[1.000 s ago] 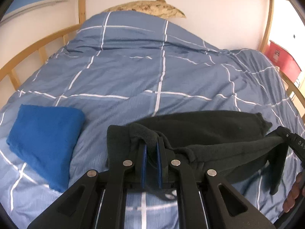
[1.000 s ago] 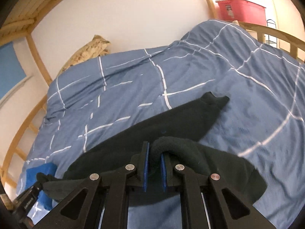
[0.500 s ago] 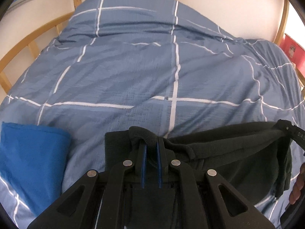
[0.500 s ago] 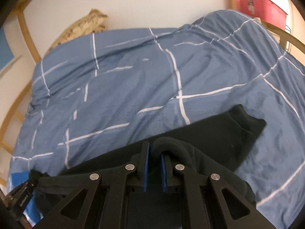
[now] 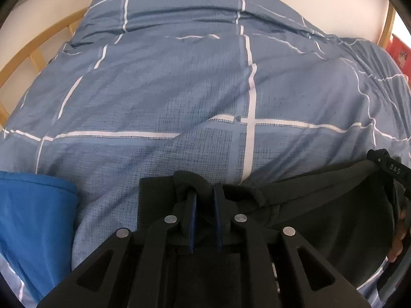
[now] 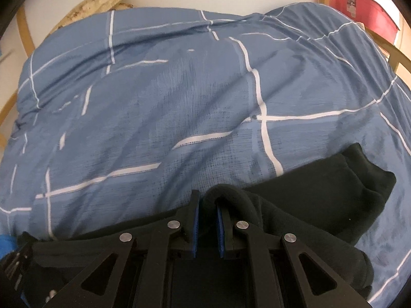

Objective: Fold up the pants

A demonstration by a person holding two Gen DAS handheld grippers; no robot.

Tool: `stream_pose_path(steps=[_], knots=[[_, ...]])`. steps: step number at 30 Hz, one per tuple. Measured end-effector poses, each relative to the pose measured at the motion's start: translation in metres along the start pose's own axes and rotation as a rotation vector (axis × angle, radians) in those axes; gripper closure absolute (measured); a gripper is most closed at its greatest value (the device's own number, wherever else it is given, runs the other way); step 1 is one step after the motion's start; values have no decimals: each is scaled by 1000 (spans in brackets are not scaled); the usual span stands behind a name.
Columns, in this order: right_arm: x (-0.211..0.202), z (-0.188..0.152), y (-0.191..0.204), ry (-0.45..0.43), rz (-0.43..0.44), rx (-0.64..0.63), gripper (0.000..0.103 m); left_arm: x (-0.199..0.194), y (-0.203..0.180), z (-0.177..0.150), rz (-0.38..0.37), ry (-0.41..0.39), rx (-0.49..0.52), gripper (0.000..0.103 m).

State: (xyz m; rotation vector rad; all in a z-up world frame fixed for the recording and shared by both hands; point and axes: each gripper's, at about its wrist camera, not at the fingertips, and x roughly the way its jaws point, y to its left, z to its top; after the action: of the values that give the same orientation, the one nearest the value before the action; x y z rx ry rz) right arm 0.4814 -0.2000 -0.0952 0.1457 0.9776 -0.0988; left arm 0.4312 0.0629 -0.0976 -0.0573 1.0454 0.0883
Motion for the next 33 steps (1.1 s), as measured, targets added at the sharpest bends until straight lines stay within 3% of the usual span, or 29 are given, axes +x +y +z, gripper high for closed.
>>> stream_pose_path(steps=[5,10,13,14,16,17,18,21,26,29,33], knots=[[4,1,2,35,-5,-27,86,-5,1,0,-17,17,11,83],[-20,5,3,1,59,-28,57,-24,8,4,-79,12,-30,70],[-37,8,7,-46,93,-35,47,-25,13,9,-97,23,-69,66],[-39,11,8,-50,104,-36,47,-24,14,11,-94,27,-72,65],[-40,15,13,-46,92,-54,47,-21,13,17,-67,46,-55,50],[-38,16,15,-30,89,-66,46,-21,12,20,-25,48,-31,32],[-34,17,17,4,95,-85,46,-23,10,25,41,32,18,30],[-21,18,27,122,76,-195,46,-29,6,37,118,24,129,29],[-36,16,36,121,39,-299,46,-55,2,43,136,0,161,29],[-63,21,36,100,103,-307,46,-81,-10,32,90,-53,194,28],[-110,13,19,-18,129,-358,46,-116,-34,10,-11,-130,219,25]])
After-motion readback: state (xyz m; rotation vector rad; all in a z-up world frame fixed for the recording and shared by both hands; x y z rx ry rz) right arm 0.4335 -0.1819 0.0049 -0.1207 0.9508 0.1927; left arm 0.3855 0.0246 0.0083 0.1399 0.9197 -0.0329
